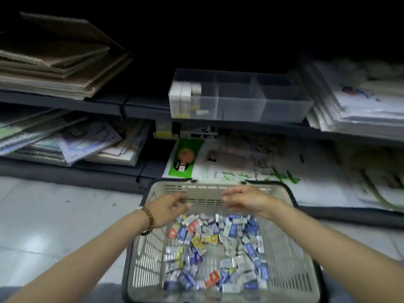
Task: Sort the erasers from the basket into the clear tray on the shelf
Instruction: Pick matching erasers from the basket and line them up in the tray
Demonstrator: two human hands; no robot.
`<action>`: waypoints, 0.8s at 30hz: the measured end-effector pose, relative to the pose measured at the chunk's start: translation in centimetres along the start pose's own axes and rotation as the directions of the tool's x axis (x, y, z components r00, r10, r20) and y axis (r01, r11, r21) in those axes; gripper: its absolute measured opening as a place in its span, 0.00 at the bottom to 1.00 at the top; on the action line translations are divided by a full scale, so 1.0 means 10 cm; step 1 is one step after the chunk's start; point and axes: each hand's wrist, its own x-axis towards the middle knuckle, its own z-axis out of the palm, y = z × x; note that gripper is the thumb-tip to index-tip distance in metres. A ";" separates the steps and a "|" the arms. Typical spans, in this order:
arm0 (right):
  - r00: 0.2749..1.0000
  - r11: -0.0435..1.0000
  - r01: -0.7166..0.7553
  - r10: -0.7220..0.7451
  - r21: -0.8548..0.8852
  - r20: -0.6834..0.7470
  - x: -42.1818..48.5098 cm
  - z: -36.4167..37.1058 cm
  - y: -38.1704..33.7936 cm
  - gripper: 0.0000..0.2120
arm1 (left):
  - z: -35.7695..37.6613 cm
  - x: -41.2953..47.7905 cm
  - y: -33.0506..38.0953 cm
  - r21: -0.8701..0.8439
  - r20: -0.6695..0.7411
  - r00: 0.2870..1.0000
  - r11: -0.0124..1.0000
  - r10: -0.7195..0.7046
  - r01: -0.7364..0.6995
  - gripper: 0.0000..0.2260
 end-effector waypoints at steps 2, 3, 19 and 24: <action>0.991 0.991 -0.135 0.135 -0.015 0.014 0.15 0.07 0.56 0.16 | 0.37 0.01 -0.15 0.002 0.079 0.995 0.998 -0.062 0.062 0.19; 0.981 0.980 -0.195 0.195 -0.032 0.021 0.20 0.11 0.80 0.15 | 0.54 0.02 -0.24 -0.003 0.120 0.987 0.994 -0.104 0.105 0.19; 0.964 0.512 0.147 0.116 -0.846 0.238 0.60 0.28 2.18 0.20 | 1.66 0.24 -1.14 -0.054 0.210 0.860 0.872 -0.466 0.486 0.15; 0.976 0.458 0.151 0.069 -0.876 0.205 0.59 0.22 2.32 0.16 | 1.72 0.28 -1.24 0.018 0.146 0.862 0.872 -0.486 0.489 0.17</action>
